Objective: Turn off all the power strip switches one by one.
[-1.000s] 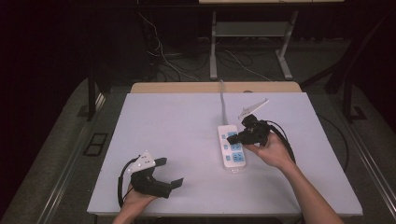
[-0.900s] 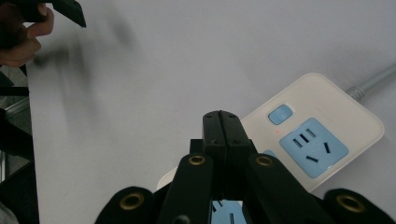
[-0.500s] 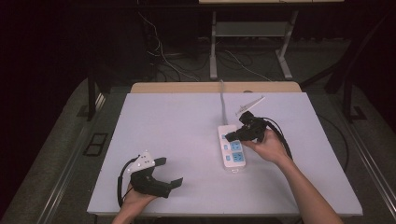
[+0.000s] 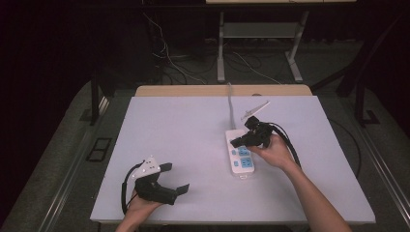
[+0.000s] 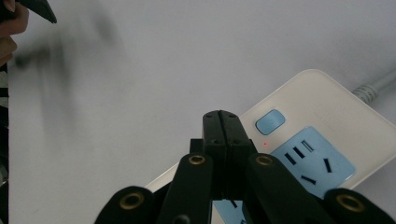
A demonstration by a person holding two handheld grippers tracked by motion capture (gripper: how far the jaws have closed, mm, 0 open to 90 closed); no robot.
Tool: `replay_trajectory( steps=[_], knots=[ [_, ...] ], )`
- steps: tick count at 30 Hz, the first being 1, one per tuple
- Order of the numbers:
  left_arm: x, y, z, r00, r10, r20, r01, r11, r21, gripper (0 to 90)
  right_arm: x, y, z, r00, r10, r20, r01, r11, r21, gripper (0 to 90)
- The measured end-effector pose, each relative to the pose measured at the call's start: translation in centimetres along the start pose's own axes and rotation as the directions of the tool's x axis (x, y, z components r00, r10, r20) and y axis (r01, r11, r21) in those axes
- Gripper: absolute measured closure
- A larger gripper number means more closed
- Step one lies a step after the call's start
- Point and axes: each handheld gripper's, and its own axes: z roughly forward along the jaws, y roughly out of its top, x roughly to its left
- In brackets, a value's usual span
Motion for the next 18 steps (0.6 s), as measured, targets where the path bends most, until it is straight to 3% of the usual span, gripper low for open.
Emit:
replay_trajectory(
  steps=[18],
  knots=[
    [0.0, 0.0, 0.0, 1.0000, 0.002, 0.001, -0.002, 1.0000, 0.003, 0.0, -0.2, -0.6, 1.2, 1.0000, 0.007, -0.003, -0.007, 0.999, 0.040, 90.0]
  ],
)
